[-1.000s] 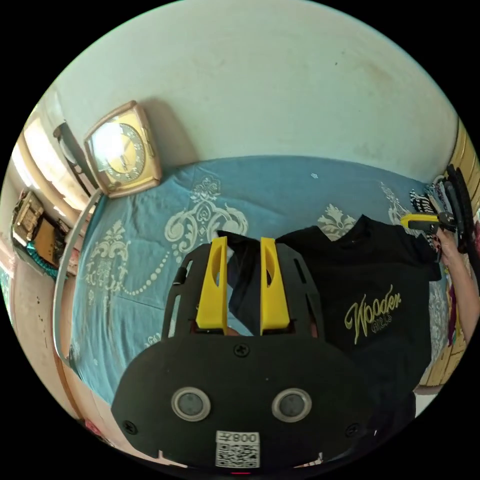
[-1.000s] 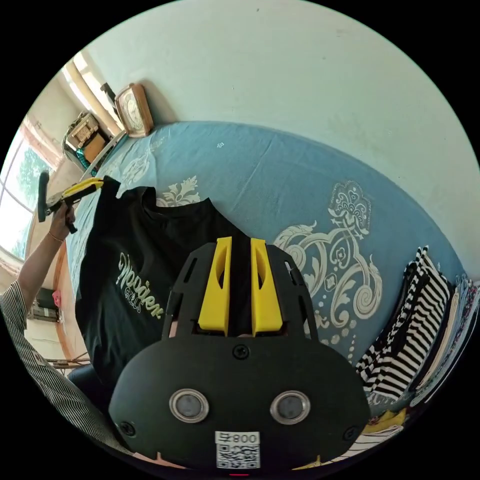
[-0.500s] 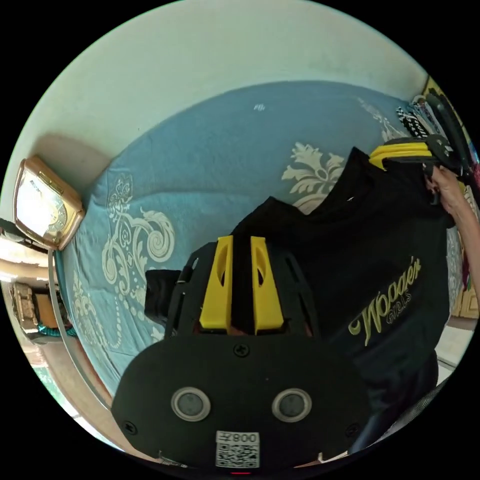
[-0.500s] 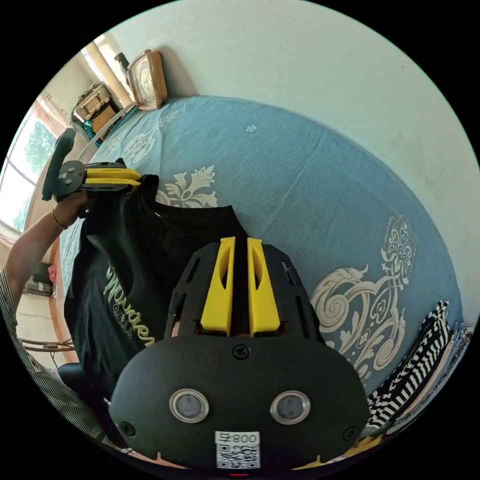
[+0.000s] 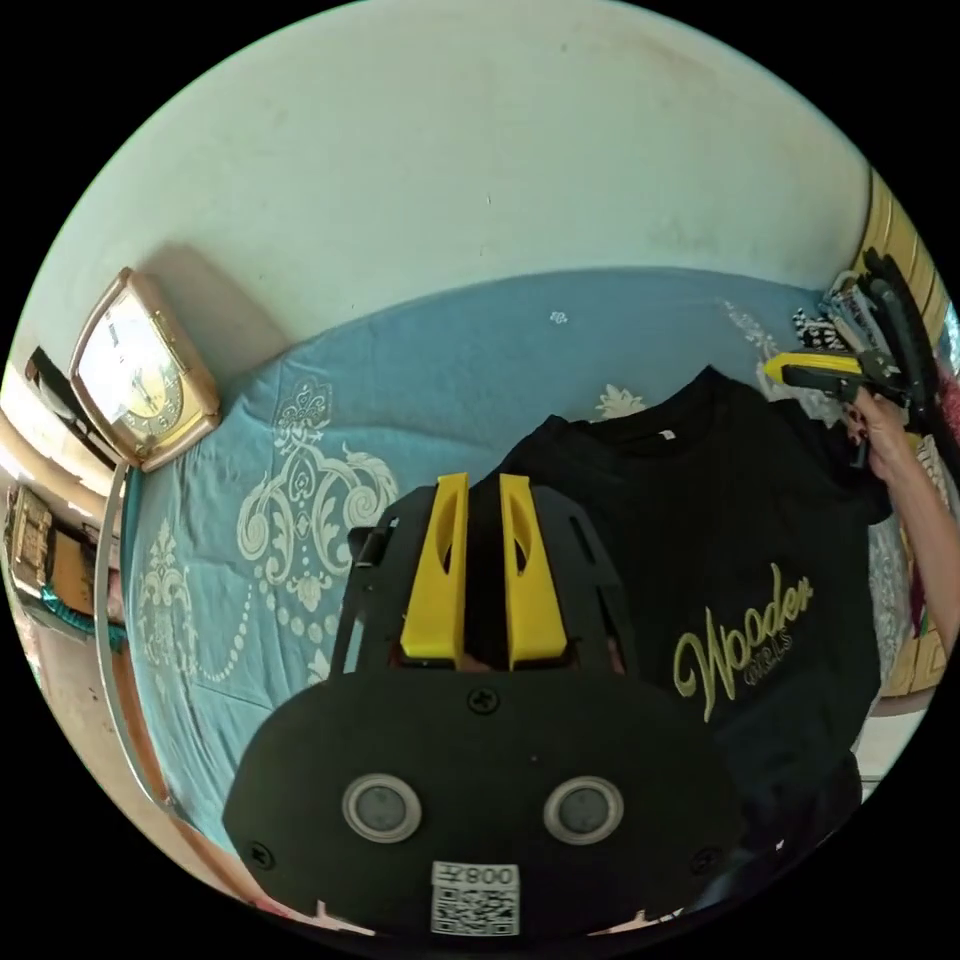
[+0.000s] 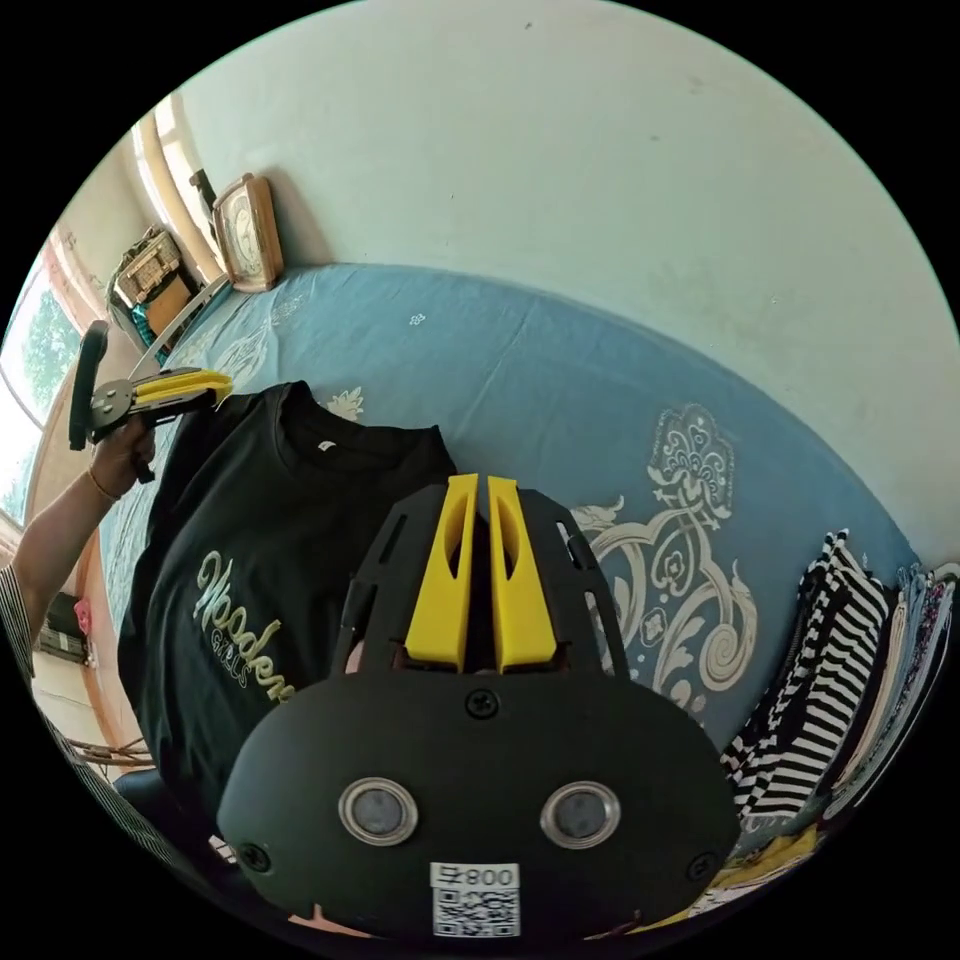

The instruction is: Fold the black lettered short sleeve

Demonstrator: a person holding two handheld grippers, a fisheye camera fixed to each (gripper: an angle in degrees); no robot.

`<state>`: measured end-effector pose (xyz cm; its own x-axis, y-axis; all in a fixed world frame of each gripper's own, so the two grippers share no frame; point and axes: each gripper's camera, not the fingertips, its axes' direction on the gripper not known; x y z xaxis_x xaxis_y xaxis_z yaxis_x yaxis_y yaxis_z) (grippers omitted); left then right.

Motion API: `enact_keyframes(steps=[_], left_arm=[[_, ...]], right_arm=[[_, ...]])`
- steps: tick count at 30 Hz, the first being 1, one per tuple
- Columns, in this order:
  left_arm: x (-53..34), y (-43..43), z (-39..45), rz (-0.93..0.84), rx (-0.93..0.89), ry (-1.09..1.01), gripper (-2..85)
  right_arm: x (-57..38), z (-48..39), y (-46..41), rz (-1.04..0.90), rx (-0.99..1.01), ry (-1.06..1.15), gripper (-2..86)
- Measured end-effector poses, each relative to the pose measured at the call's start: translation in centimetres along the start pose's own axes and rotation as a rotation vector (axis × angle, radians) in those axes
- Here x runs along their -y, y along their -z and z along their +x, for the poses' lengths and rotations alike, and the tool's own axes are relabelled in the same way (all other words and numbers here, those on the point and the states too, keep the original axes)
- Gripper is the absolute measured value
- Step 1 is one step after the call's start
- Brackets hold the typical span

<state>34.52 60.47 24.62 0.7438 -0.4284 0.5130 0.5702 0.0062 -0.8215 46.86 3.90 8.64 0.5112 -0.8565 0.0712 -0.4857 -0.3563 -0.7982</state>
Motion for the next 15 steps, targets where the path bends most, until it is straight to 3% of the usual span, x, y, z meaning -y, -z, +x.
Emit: enact_keyframes(steps=[4, 8, 11, 15], left_arm=[[-6.7, 2.8, -5.7, 0.008, -0.048, 0.132, 9.5], [-11.8, 1.7, -10.0, -0.062, -0.076, 0.26, 10.8], [-14.7, -2.0, -11.7, -0.182, -0.238, 0.343, 9.2], [-17.0, -1.5, -10.9, -0.216, -0.122, 0.297, 3.6]], right_arm=[[-4.1, 2.8, 4.9, 0.026, 0.095, -0.042, 5.9], [-9.5, 2.7, 9.0, 0.032, 0.045, -0.022, 5.8], [-13.6, 3.3, 11.7, 0.022, 0.01, -0.054, 5.9], [-18.1, 5.6, 14.0, -0.007, -0.004, -0.154, 6.1]])
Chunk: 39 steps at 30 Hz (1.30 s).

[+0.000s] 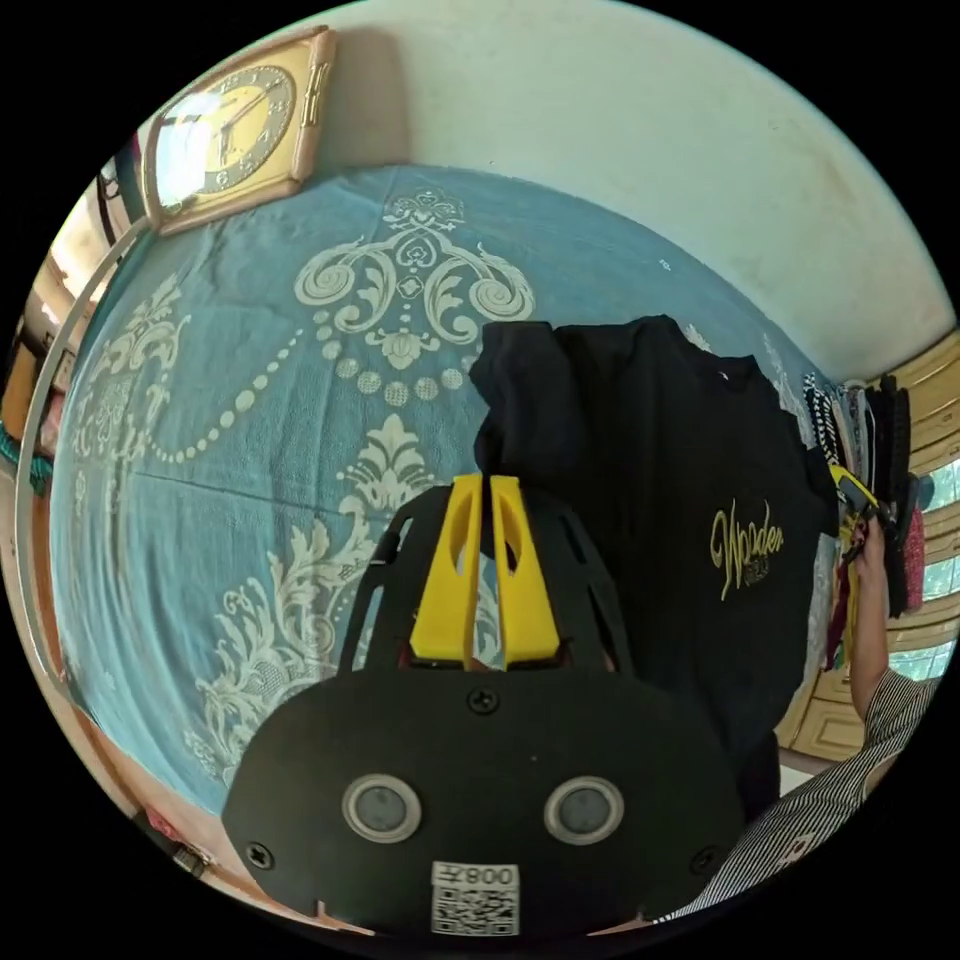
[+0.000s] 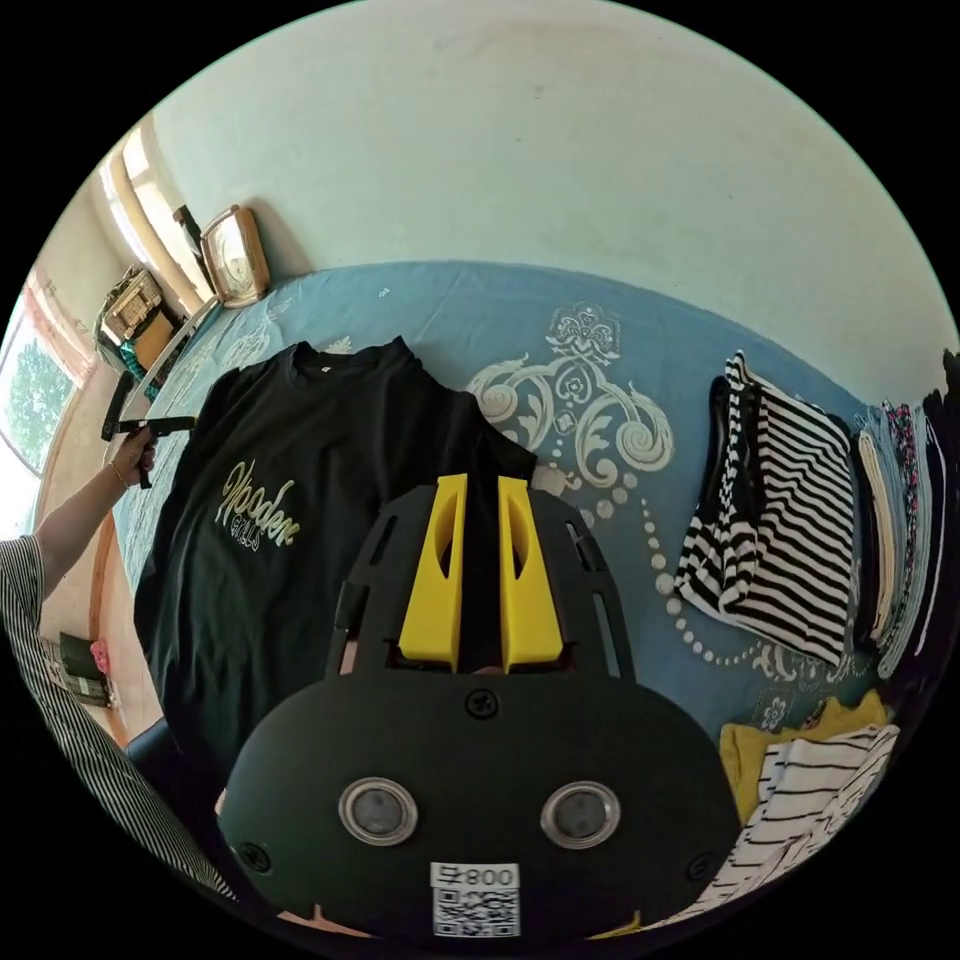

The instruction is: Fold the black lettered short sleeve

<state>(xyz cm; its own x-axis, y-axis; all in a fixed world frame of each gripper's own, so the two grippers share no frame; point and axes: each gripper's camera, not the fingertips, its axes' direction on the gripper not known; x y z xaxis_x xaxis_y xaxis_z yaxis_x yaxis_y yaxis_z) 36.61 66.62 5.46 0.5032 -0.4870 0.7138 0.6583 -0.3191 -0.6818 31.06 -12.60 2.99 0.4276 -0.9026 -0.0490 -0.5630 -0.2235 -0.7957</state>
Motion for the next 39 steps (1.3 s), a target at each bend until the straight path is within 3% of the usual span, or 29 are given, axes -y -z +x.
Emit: enact_keyframes(steps=[4, 10, 13, 17, 23, 27, 30, 34, 39], left_arm=[[-6.2, 4.1, -1.3, 0.178, 0.029, 0.062, 2.7], [-14.5, -0.1, -6.8, 0.081, -0.146, 0.267, 5.8], [-16.9, -0.1, -8.3, 0.145, -0.179, 0.332, 7.4], [-18.4, 0.2, -7.5, 0.177, -0.135, 0.297, 7.3], [-20.3, 1.1, -5.1, 0.208, 0.029, 0.215, 5.2], [-22.9, 1.4, -6.7, 0.227, 0.077, 0.287, 4.0], [-24.8, 0.7, -8.1, 0.211, 0.032, 0.322, 3.7], [-27.2, -1.2, -8.9, 0.166, -0.091, 0.346, 3.7], [-29.8, -1.6, -8.4, 0.096, -0.171, 0.281, 4.8]], right_arm=[[-3.5, 2.7, 3.7, 0.053, -0.018, -0.084, 6.3], [-6.6, 4.8, 5.3, 0.036, 0.019, -0.133, 8.1], [-6.1, 4.9, 6.9, 0.048, -0.054, -0.094, 9.2], [-4.6, 5.8, 7.2, 0.008, -0.11, -0.046, 9.6], [-4.2, 8.6, 7.4, -0.088, 0.019, -0.067, 4.4], [-5.9, 11.7, 13.5, 0.06, 0.023, -0.181, 0.8], [-8.4, 15.6, 16.9, 0.128, 0.107, -0.288, 0.5], [-11.6, 21.2, 15.2, 0.029, 0.238, -0.488, 0.7], [-13.5, 21.6, 18.4, 0.055, 0.209, -0.511, 1.7]])
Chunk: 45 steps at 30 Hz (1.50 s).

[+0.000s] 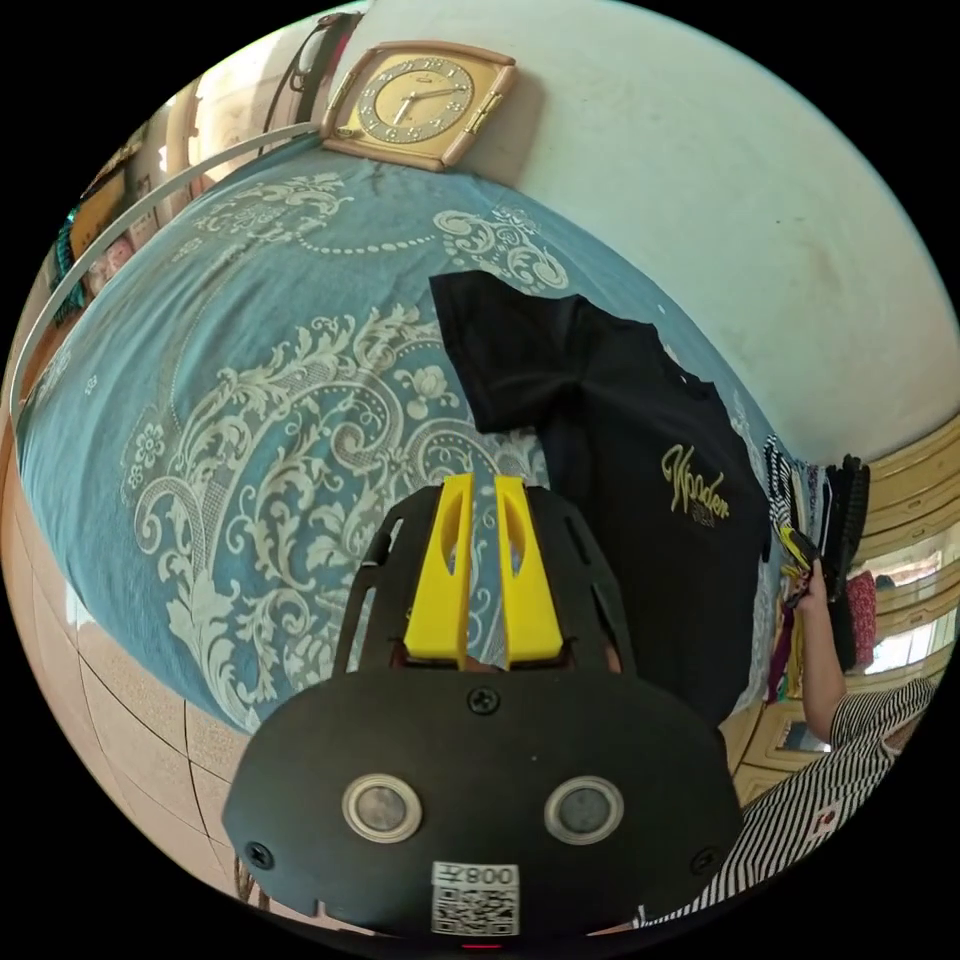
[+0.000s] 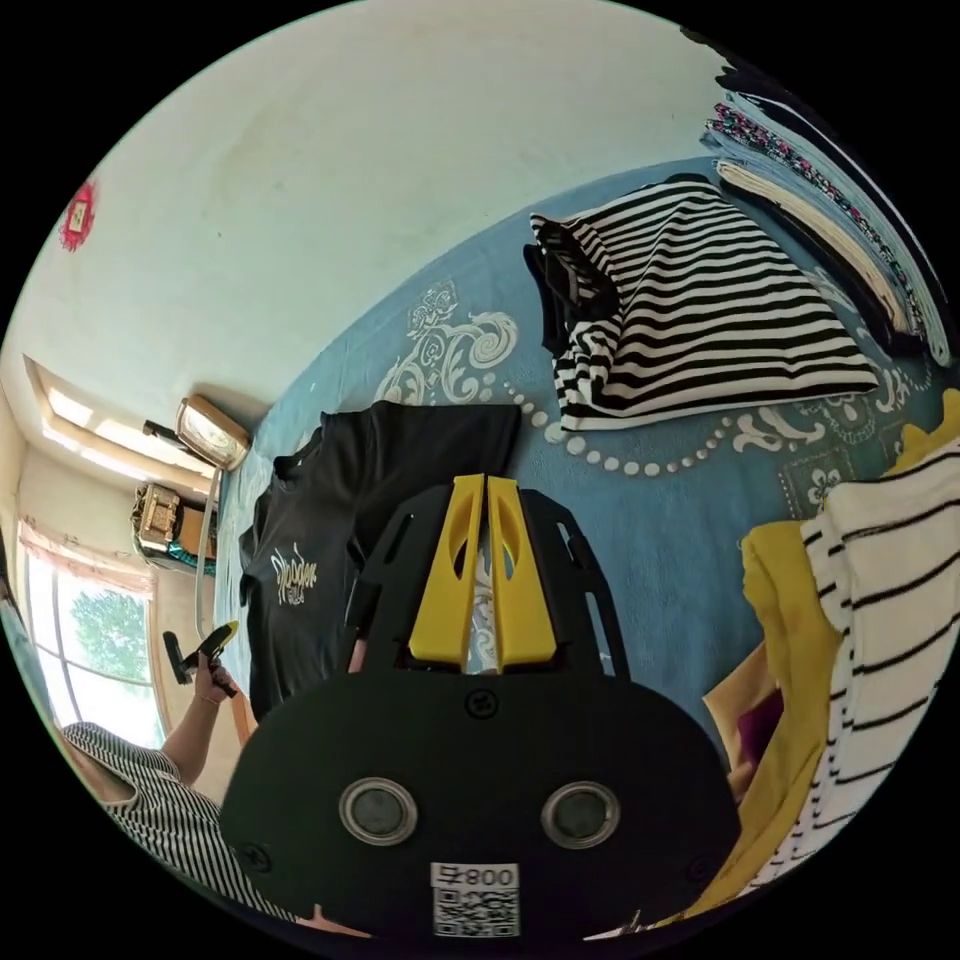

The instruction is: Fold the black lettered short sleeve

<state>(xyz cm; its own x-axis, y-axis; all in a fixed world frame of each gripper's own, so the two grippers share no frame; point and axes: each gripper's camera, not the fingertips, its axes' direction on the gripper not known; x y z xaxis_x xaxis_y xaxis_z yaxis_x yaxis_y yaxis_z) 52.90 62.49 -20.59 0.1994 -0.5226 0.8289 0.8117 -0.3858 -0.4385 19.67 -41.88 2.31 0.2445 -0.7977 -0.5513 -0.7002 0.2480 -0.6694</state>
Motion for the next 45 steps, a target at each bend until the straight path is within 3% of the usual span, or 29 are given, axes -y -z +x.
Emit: enact_keyframes(steps=[7, 13, 23, 26, 33, 39, 45], left_arm=[[-7.6, 1.1, -1.5, -0.175, -0.123, -0.031, 8.6], [-13.5, 2.5, -4.9, -0.244, -0.185, 0.077, 11.5], [-15.1, 2.3, -5.3, -0.261, -0.209, 0.061, 11.4], [-14.5, 3.2, -3.7, -0.194, -0.142, 0.0, 10.5], [-13.1, 0.3, -0.8, -0.321, 0.003, -0.105, 4.4], [-14.4, 3.2, -2.1, -0.289, -0.153, -0.015, 1.3], [-15.1, 8.3, -2.5, -0.189, -0.25, 0.003, 1.1]], right_arm=[[-10.3, -6.9, 4.1, -0.253, -0.034, 0.222, 4.2], [-19.1, -7.3, 5.6, -0.464, -0.063, 0.177, 7.9], [-21.4, -8.3, 7.2, -0.488, -0.071, 0.112, 7.8], [-21.3, -9.1, 7.8, -0.478, -0.095, 0.101, 7.2], [-21.0, -10.9, 9.3, -0.471, -0.143, 0.075, 5.6], [-20.6, -13.0, 10.4, -0.52, -0.144, 0.108, 2.2], [-21.3, -14.8, 14.4, -0.508, -0.011, 0.099, 1.1]])
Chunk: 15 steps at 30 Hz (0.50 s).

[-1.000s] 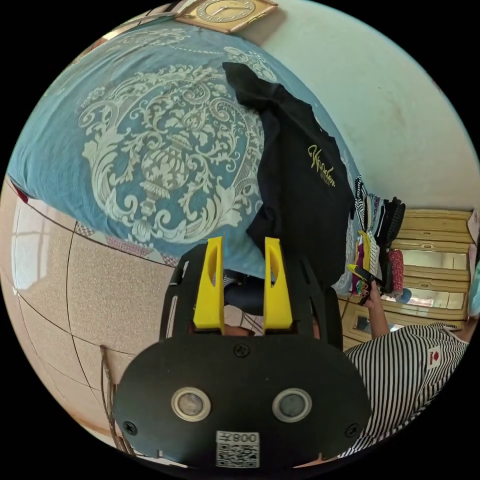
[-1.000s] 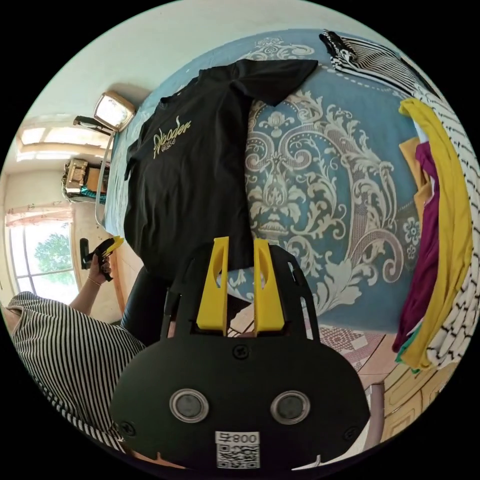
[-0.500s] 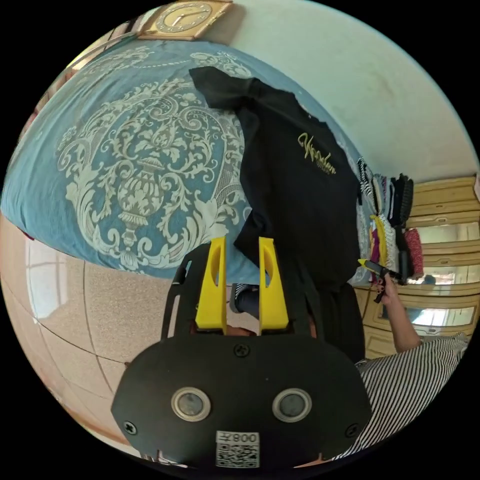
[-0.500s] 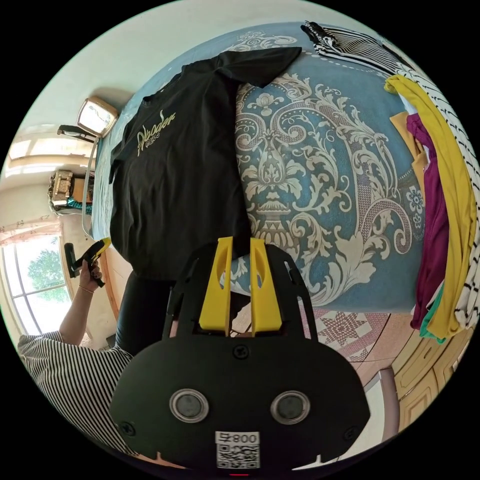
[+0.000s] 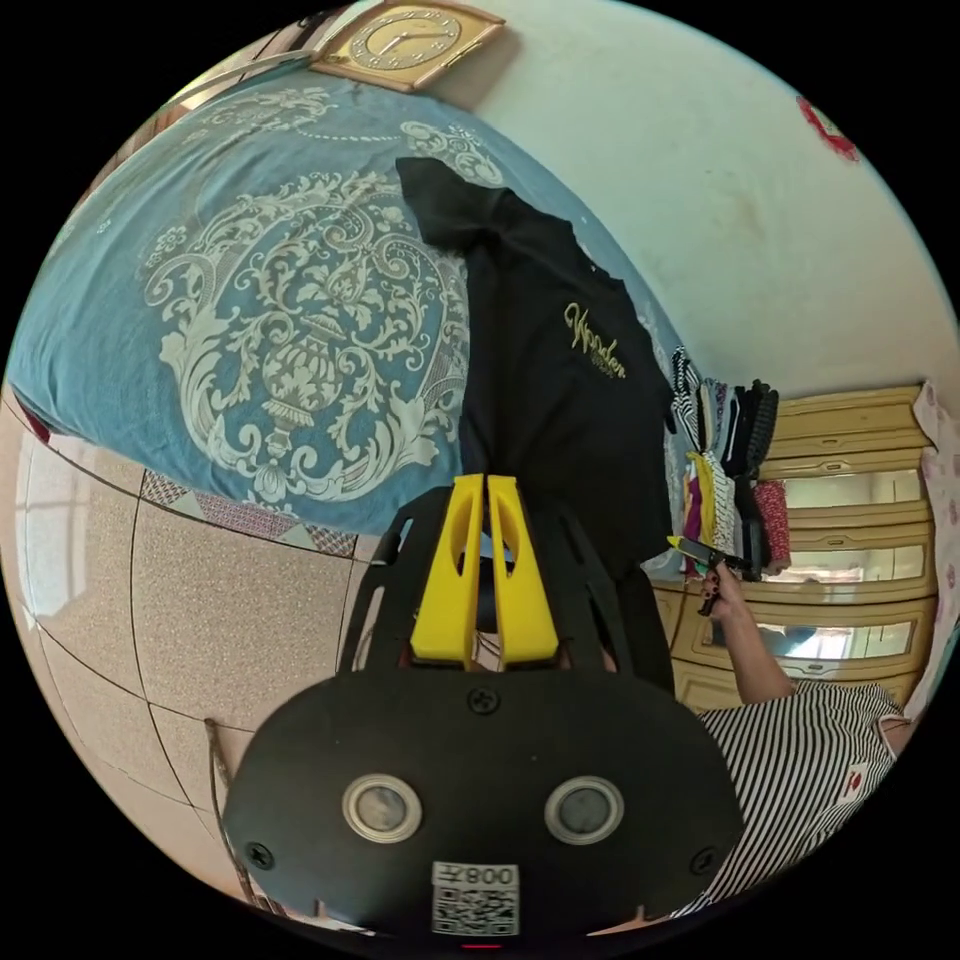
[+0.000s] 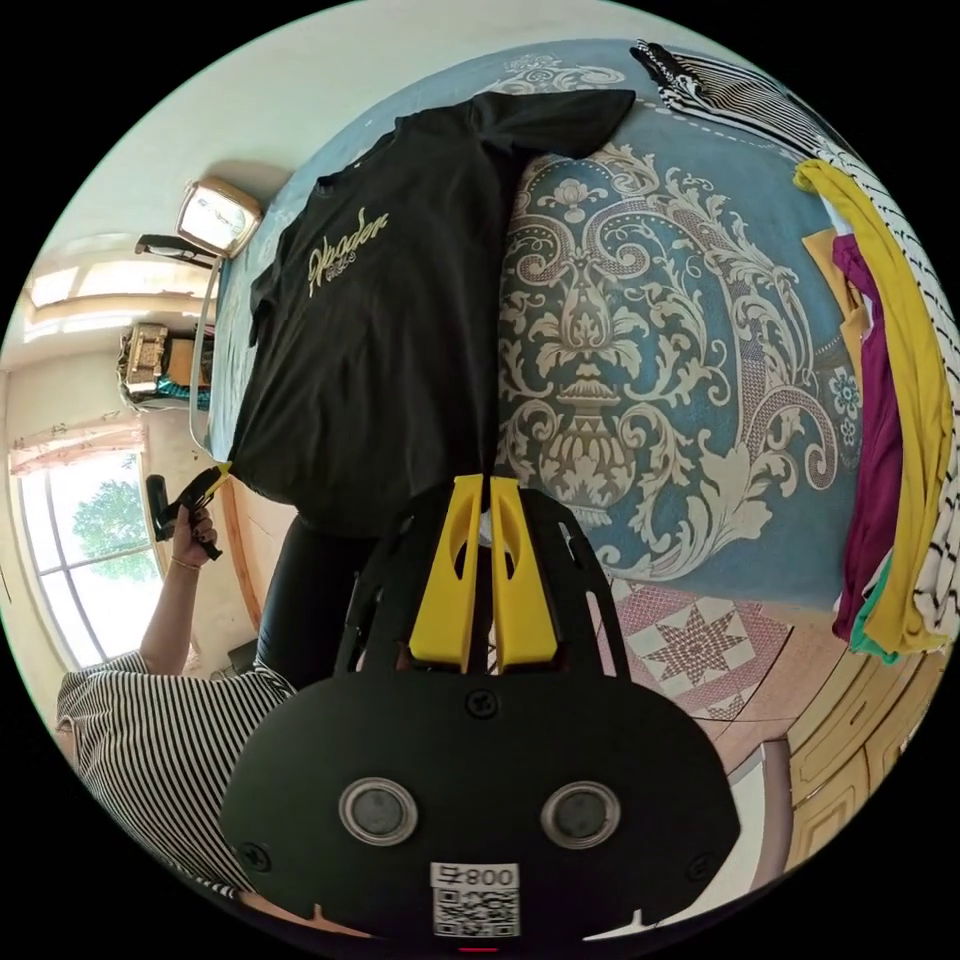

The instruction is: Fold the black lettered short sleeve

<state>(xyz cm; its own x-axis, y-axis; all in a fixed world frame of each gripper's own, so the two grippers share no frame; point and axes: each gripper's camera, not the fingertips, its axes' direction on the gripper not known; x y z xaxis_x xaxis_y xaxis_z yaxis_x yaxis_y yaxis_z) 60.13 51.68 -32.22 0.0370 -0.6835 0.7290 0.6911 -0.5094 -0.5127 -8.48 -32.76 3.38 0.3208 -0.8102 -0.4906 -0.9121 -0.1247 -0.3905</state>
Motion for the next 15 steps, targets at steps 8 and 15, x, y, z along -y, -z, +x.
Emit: enact_keyframes(steps=[8, 15], left_arm=[[-1.1, 0.9, 1.2, -0.011, 0.044, 0.008, 0.8], [-1.3, -1.0, 2.1, -0.081, 0.205, 0.106, 0.3]], right_arm=[[-3.1, -1.4, 1.6, 0.017, 0.033, 0.007, 1.0], [-2.6, -0.1, -0.2, -0.018, 0.1, -0.096, 1.1]])
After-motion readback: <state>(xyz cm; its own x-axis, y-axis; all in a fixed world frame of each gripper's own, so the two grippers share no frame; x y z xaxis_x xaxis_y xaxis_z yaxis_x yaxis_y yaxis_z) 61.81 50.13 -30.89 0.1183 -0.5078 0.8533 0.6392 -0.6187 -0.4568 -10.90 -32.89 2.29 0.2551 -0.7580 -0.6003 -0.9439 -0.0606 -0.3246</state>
